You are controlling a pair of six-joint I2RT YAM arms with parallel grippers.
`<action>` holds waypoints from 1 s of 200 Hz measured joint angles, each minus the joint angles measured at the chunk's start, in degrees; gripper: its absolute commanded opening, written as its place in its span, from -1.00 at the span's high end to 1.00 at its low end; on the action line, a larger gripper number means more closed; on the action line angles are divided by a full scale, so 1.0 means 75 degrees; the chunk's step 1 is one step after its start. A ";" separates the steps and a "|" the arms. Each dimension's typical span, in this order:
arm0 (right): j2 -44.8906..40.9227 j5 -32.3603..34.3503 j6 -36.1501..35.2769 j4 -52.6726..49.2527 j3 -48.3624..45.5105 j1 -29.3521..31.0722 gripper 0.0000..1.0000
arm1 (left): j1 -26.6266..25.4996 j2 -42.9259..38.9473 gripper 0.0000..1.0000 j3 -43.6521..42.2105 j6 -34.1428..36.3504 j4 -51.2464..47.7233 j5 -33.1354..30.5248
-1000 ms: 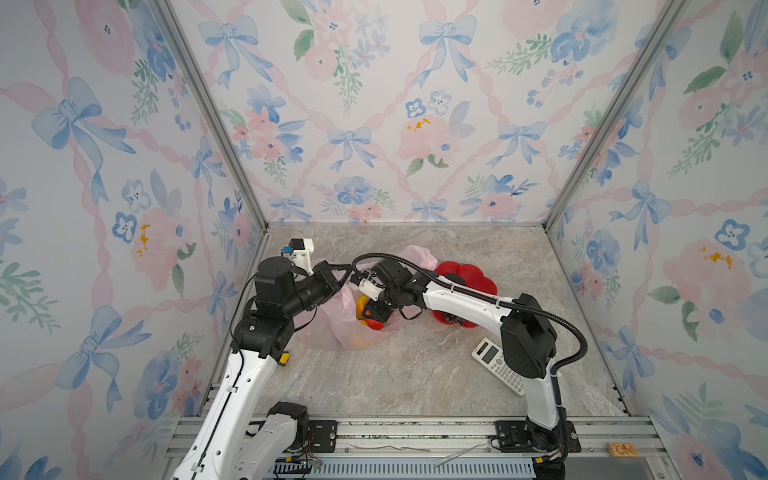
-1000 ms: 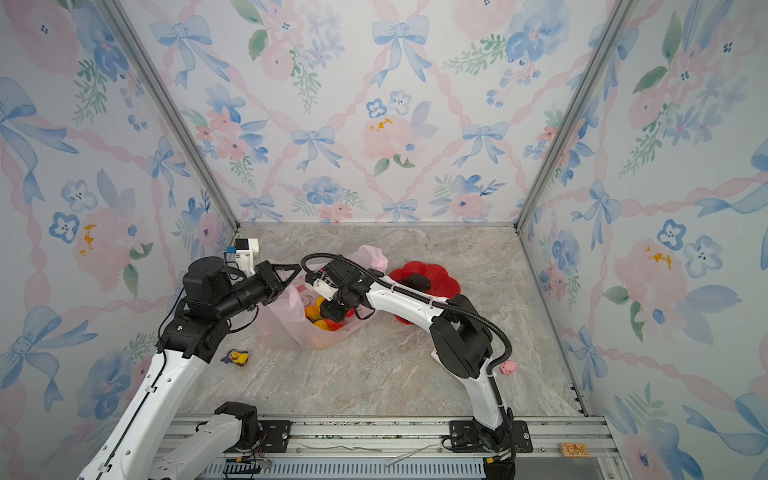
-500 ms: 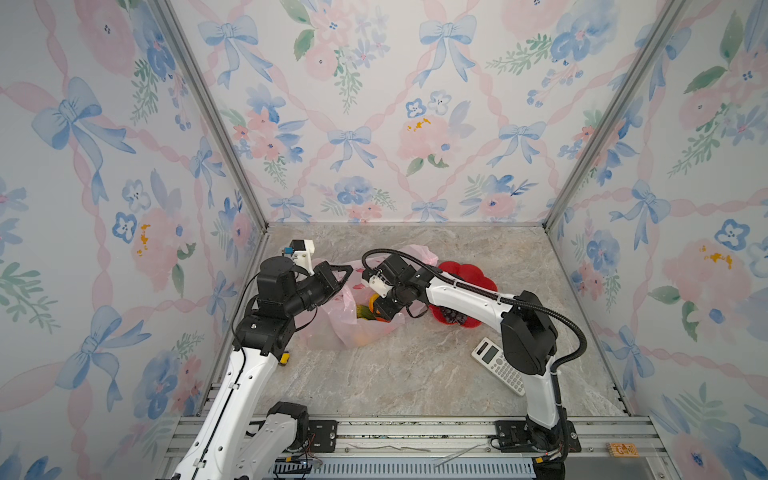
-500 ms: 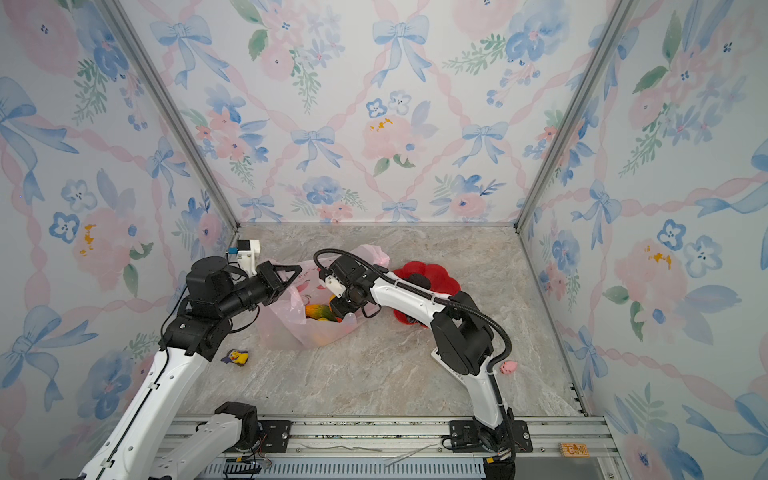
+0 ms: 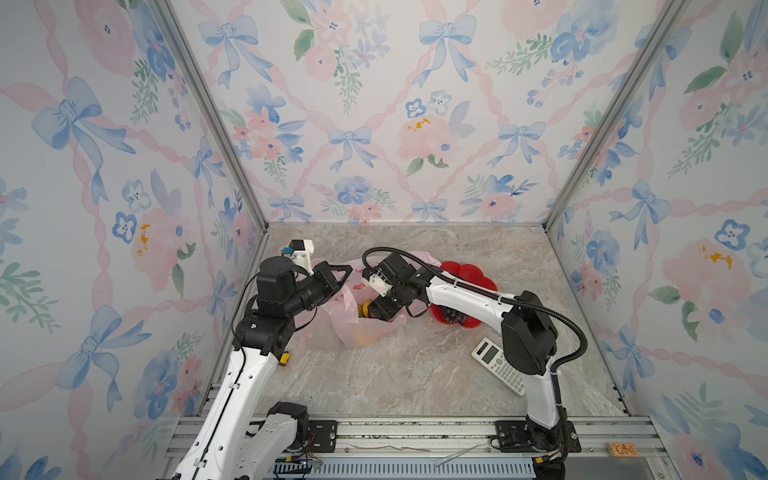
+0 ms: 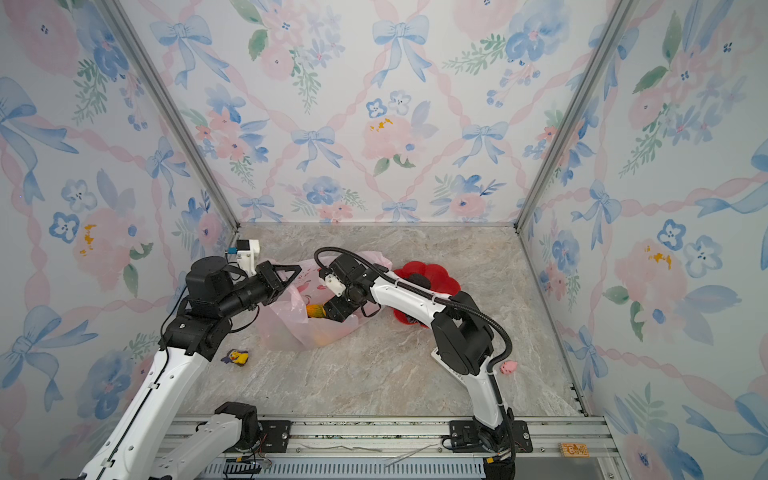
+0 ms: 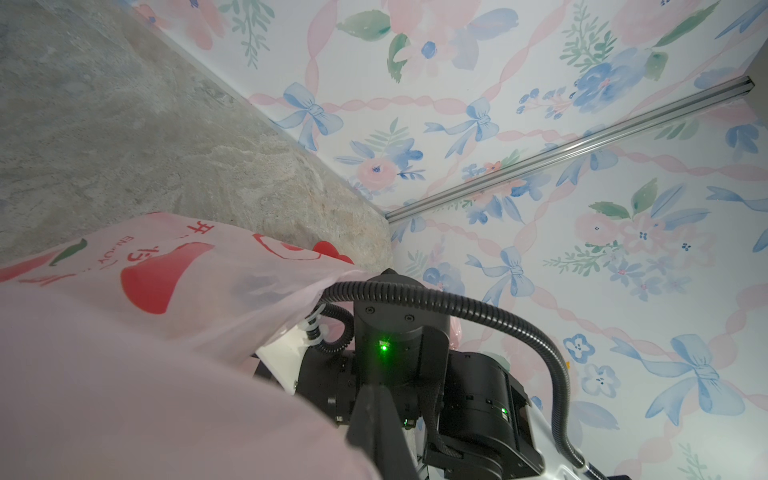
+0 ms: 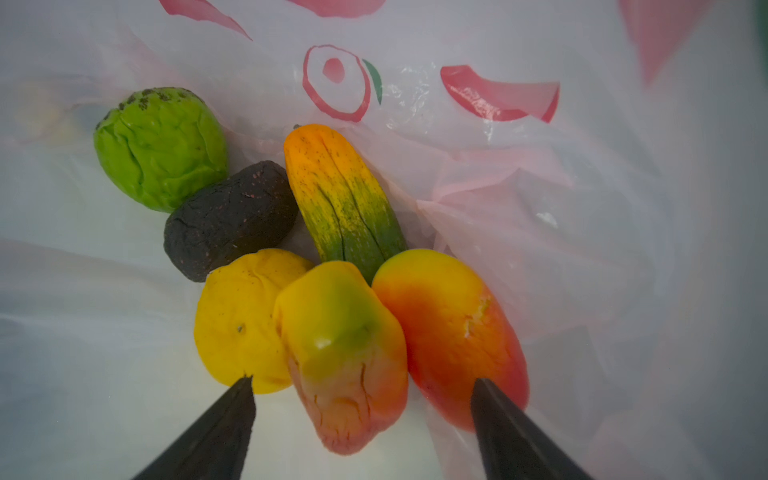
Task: Place the fruits into the plastic bag
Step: 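Open the right gripper to release the fruit inside the bag, then withdraw the right gripper from the bag and move it over the bowl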
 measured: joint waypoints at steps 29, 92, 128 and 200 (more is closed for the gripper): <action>-0.0131 -0.0003 0.0009 -0.0050 0.0122 0.0000 -0.93 | 0.0055 0.0000 1.00 0.0000 0.0003 0.0000 0.0003; -0.0965 0.0041 -0.0050 -0.0291 0.0743 0.0047 -0.93 | 0.0189 -0.0003 1.00 0.0000 0.0006 0.0000 0.0064; -0.1795 0.0230 -0.0236 -0.0256 0.0781 0.0140 -0.93 | 0.0294 -0.0052 1.00 -0.0006 0.0006 0.0000 0.0122; -0.4494 0.0606 0.0455 0.2122 -0.0901 0.0017 -0.92 | 0.0455 -0.0213 1.00 -0.0117 0.0029 0.0003 0.0140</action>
